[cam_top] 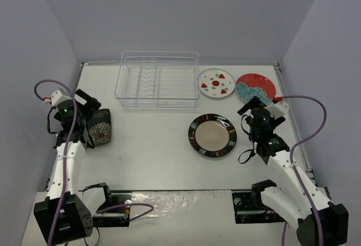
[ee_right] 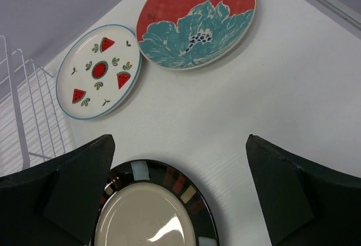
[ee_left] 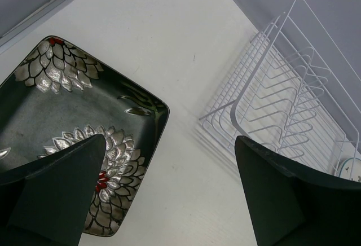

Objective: Load the plates into the dish rack

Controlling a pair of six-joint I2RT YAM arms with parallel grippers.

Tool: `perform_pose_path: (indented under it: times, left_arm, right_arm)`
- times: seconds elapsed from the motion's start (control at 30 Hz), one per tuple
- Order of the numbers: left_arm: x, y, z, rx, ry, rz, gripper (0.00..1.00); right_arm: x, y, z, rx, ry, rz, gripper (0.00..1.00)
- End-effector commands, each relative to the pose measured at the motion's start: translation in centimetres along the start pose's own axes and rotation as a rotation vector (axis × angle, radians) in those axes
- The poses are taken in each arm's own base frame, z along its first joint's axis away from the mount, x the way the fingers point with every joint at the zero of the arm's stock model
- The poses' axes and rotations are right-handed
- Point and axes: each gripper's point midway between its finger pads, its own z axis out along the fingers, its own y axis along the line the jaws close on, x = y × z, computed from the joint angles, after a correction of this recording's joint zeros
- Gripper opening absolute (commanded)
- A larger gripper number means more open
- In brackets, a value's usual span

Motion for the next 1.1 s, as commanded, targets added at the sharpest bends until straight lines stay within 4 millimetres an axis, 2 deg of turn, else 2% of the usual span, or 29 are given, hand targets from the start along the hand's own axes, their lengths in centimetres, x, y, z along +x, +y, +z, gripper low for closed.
perform_pose_path:
  times: [0.0,0.13,0.23,0.37,0.43,0.47,0.63,0.73,0.8,0.93,1.07]
  left_arm:
    - [-2.1,-1.7,-0.4,0.067,-0.075,0.017,0.97]
    - [-2.2,-2.0,-0.4,0.084,-0.086,0.013,0.97]
    - [-1.8,-2.7,-0.1,0.120,-0.066,0.014,0.97]
    - [-1.4,-2.8,0.5,0.127,-0.045,0.017,0.97]
    - [-1.2,-3.1,0.7,0.140,-0.036,0.017,0.97]
    - [-1.2,-3.1,0.8,0.139,-0.034,0.017,0.97]
    - [-0.9,-3.3,0.7,0.154,-0.020,0.026,0.97]
    - [-1.2,-3.3,0.4,0.154,-0.033,0.027,0.97]
    - [-1.4,-3.4,0.3,0.157,-0.039,0.028,0.97]
    - [-1.3,-3.2,0.1,0.152,-0.040,0.026,0.97]
    - [-1.3,-3.2,0.2,0.145,-0.037,0.025,0.97]
  right_arm:
    - [-2.0,1.9,0.4,-0.021,-0.034,0.020,1.00]
    - [1.7,1.6,0.7,-0.023,0.105,-0.037,1.00]
    - [4.9,0.4,0.7,0.005,0.211,-0.048,1.00]
    - [8.3,-0.2,0.0,-0.041,0.331,-0.040,1.00]
    - [9.9,0.2,-0.8,-0.097,0.406,-0.026,1.00]
    - [10.1,-0.2,-0.7,-0.091,0.411,-0.022,1.00]
    - [14.4,-0.6,-1.3,-0.161,0.575,0.023,1.00]
    - [15.8,0.3,-1.7,-0.244,0.660,0.065,1.00]
    - [16.7,-0.3,-1.7,-0.248,0.699,0.083,0.98]
    - [18.0,-1.4,-1.6,-0.261,0.758,0.143,0.91]
    - [19.2,-1.0,-2.0,-0.342,0.812,0.209,0.77]
